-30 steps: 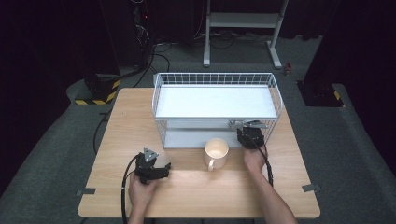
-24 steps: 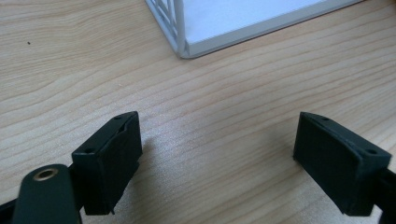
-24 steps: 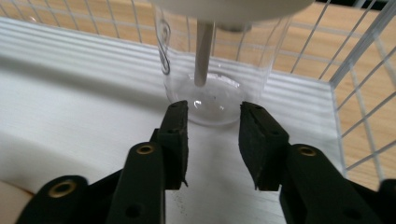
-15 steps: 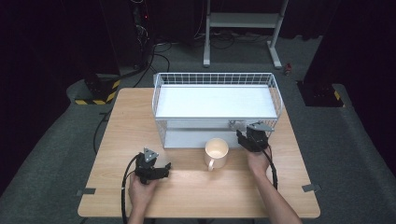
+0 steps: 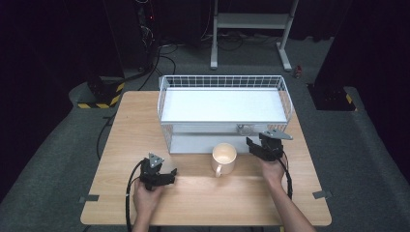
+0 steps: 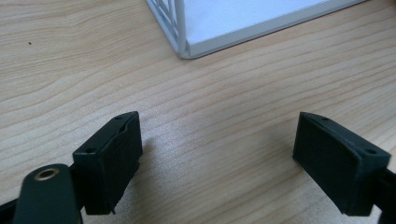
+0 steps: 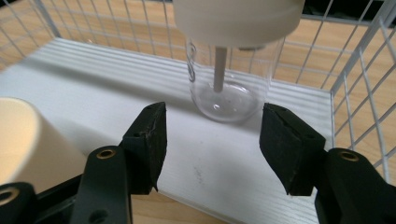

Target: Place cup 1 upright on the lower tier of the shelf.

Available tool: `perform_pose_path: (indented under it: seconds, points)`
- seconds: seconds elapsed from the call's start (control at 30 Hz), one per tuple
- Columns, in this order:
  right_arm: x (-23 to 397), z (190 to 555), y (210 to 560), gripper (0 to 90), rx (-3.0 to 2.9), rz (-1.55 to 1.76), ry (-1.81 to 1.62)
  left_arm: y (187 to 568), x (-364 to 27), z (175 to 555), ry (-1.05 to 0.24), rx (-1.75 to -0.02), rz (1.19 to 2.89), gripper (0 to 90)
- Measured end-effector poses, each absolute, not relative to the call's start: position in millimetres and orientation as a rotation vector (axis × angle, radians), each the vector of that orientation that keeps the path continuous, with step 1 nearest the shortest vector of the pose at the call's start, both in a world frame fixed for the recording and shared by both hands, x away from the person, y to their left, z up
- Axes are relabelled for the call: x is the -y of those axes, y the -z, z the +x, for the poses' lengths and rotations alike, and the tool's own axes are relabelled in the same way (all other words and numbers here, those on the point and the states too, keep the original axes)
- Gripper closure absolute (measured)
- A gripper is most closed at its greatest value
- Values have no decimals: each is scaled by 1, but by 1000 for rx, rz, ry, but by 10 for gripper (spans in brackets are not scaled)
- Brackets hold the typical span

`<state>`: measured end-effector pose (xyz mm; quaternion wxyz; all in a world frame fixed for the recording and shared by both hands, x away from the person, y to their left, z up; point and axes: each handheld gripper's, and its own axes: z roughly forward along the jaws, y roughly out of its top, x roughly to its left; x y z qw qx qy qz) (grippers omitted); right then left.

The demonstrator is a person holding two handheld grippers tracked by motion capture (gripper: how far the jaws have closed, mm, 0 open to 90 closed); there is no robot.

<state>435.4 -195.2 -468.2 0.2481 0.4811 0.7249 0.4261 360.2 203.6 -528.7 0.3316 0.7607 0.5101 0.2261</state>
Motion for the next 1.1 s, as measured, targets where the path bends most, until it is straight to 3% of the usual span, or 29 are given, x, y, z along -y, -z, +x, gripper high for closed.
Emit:
perform_pose_path:
  seconds: [1.1]
  points:
    - [239,385,456,394,-1953,1281,-1335,529,-204,360,-595,-1334,1988,160]
